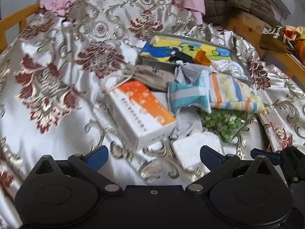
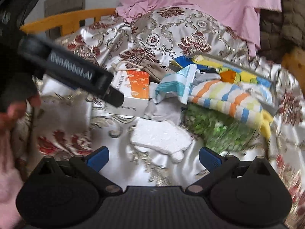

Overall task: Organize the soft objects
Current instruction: 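Grasp the light-blue printed packet with the left tool while the right tool grasps the white foam sheet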

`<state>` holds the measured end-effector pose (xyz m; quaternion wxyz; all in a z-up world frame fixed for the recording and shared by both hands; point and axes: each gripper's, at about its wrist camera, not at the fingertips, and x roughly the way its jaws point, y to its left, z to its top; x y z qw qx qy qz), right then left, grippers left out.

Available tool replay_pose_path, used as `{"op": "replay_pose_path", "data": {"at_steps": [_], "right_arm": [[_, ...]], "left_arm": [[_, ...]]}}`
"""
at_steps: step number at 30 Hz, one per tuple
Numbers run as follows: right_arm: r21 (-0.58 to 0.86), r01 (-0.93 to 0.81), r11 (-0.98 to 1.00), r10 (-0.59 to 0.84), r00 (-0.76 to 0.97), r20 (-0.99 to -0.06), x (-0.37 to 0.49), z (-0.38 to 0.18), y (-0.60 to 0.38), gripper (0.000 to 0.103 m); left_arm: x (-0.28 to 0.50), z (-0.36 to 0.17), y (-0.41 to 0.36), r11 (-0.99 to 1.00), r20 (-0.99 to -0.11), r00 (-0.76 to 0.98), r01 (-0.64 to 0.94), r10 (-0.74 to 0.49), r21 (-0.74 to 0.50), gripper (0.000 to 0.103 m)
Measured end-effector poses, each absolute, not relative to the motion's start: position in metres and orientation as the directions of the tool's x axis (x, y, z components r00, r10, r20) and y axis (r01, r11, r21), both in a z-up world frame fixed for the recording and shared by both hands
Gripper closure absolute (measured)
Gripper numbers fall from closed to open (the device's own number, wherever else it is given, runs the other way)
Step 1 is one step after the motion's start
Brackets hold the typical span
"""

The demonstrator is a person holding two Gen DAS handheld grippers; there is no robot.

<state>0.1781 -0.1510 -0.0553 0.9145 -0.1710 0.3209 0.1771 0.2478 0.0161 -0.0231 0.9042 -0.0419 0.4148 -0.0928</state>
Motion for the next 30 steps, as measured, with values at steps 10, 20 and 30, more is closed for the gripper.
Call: {"op": "replay_pose_path", "data": {"at_steps": [10, 20, 30], "right_arm": [[-0.307, -0.539, 0.785, 0.242, 0.722, -0.649, 0.207, -0.064, -0.164, 0.001], [-0.337, -0.64, 0.691, 0.272, 0.662, -0.698, 0.231, -0.084, -0.167, 0.001], [-0.336, -0.683, 0.649, 0.286, 0.628, -0.724, 0.247, -0.094, -0.159, 0.007]], "left_arm": [[0.261, -0.019, -0.018, 0.934, -0.6, 0.76, 0.354, -0.25, 0.059, 0.001], [0.292, -0.035, -0.026, 0.871, -0.562, 0.784, 0.443, -0.263, 0.211, 0.001], [0.303, -0.048, -0.055, 0.659, -0.51, 0.764, 0.622, -0.395, 0.422, 0.013]]}}
